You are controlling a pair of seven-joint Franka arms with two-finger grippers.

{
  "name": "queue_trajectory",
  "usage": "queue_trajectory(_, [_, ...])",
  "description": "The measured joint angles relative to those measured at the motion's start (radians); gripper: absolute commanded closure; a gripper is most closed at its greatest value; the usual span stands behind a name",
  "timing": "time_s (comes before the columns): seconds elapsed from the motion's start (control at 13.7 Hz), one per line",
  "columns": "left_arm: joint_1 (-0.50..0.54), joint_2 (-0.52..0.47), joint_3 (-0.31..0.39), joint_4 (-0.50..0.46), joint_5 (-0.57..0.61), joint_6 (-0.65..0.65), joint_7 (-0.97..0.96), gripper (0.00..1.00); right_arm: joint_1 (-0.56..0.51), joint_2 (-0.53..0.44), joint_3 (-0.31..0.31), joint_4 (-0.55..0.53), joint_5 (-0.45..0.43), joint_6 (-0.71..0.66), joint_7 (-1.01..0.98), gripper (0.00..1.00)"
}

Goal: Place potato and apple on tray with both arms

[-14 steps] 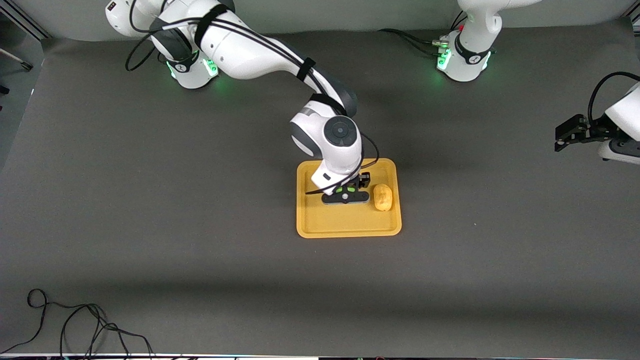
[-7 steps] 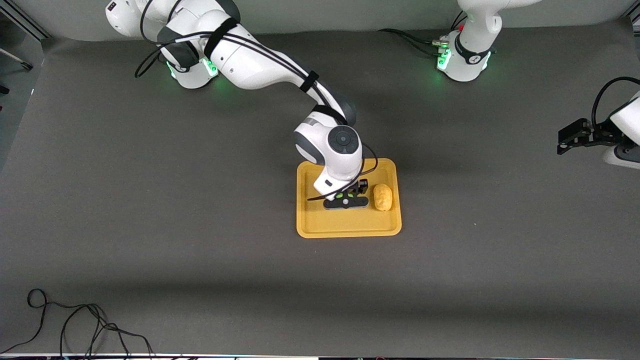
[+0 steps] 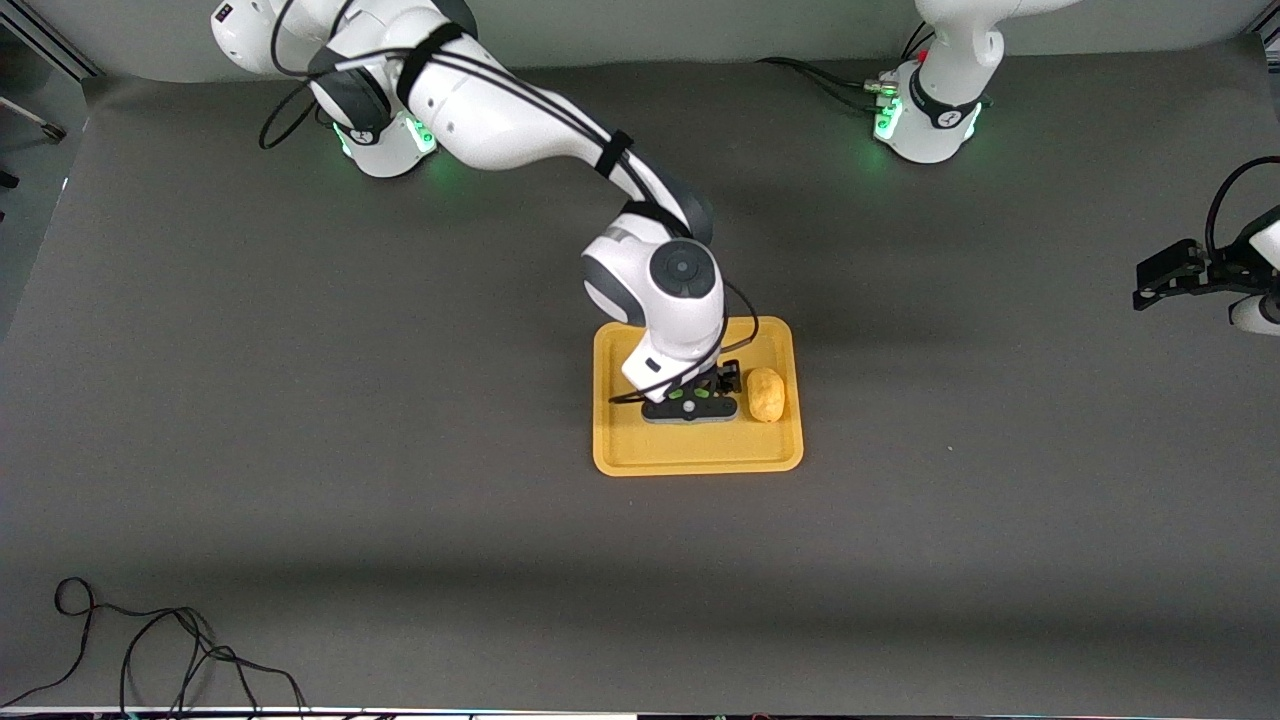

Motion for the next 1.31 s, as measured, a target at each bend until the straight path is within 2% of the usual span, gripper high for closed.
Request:
queue_trajectory(0.15, [-0.027,0.001,0.028,0.0,0.0,0.0,0.0,0.0,-0.004,-0.104,-0.006,0.016,0.0,-0.14,0.0,0.0])
queue_trajectory(0.36, [-0.141,0.001,0.149,0.001,-0.001,0.0,0.0,0.0,-0.042,-0.262,-0.01,0.016,0.0,-0.327,-0.002,0.0])
queue_trajectory(0.51, [-0.159,0.002,0.165,0.001,-0.002,0.0,0.0,0.0,-0.082,-0.35,-0.01,-0.014,0.0,-0.433,-0.04,0.0])
queue_trajectory(0.73, [-0.166,0.009,0.166,0.001,-0.003,0.001,0.001,0.0,-0.186,-0.519,-0.011,-0.171,0.001,-0.466,-0.188,0.0])
queue_trajectory(1.02, [-0.171,0.013,0.166,0.001,-0.003,0.001,0.005,0.0,-0.396,-0.766,-0.007,-0.436,0.034,-0.463,-0.432,0.0])
queue_trajectory(1.31, [-0.181,0.013,0.164,0.008,-0.003,0.001,0.005,0.0,-0.59,-0.895,-0.003,-0.583,0.04,-0.46,-0.64,0.0])
